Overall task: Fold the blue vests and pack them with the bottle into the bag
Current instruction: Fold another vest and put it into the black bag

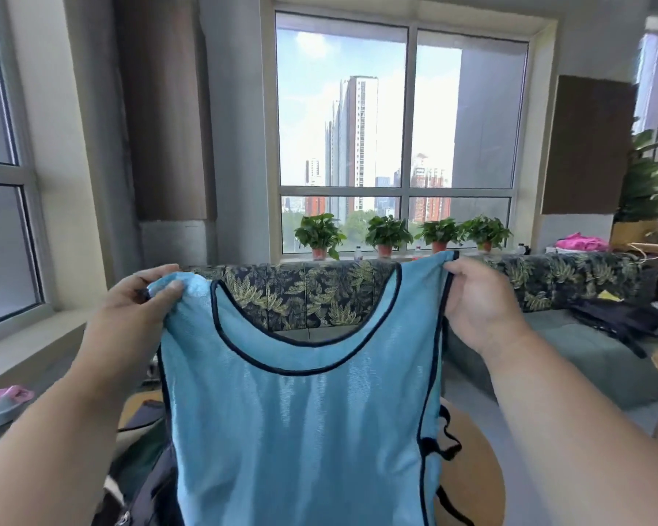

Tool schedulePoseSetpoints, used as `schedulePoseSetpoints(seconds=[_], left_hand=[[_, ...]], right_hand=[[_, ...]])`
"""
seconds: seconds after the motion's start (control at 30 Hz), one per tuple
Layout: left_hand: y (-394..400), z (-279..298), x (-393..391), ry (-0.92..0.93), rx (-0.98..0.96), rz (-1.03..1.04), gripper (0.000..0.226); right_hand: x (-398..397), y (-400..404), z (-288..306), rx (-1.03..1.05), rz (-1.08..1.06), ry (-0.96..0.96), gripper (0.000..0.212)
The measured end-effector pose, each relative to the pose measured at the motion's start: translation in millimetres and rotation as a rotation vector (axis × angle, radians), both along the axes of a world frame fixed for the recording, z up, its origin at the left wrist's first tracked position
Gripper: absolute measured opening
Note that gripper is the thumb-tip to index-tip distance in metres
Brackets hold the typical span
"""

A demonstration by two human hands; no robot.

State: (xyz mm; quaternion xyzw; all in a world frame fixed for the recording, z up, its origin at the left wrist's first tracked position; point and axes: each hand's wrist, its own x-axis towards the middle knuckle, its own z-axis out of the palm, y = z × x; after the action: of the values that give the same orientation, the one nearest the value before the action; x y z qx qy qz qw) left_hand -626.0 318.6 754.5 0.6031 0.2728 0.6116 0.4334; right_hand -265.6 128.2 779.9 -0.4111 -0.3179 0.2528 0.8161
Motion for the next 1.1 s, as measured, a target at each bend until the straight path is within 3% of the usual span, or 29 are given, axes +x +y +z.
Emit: schedulePoseSetpoints(seconds=[0.2, 0.37, 0.47, 0.53, 0.67, 0.8, 0.9, 1.1], left_hand=[[8.8, 22.2, -22.4, 0.012, 0.02, 0.024, 0.026], [3.4, 18.5, -24.9, -0.048, -0.015, -0.068, 0.032], [-0.1, 11.6, -20.4, -0.086, -0.069, -0.099, 0.021], [-0.5, 6.2, -19.9, -0.092, -0.106, -0.107, 0.011], [-8.4, -1.8, -20.0, -0.054, -0.168, -0.098, 0.015], [-10.2, -6.2, -19.5, -0.028, -0.142, -0.072, 0.036], [-9.7, -13.8, -16.3, -0.029, -0.121, -0.065, 0.037], [-12.8, -31.2, -11.2, -0.033, -0.1, -0.073, 0.027]], right_hand=[[15.6, -4.5, 38.5, 0.028, 0.003, 0.002, 0.029], [9.9, -7.2, 33.9, -0.041, 0.007, -0.006, 0.034], [2.7, -8.4, 22.4, -0.072, -0.011, -0.034, 0.028], [-2.2, -11.2, 14.3, -0.091, -0.02, -0.108, 0.017], [-7.5, -15.4, -4.2, -0.205, -0.076, -0.397, 0.011], [-5.0, -14.6, -18.8, -0.366, -0.149, -0.546, 0.008], [-1.1, -13.6, -25.0, -0.399, -0.227, -0.5, 0.01], [-2.0, -12.9, -33.1, -0.294, -0.18, -0.2, 0.014]])
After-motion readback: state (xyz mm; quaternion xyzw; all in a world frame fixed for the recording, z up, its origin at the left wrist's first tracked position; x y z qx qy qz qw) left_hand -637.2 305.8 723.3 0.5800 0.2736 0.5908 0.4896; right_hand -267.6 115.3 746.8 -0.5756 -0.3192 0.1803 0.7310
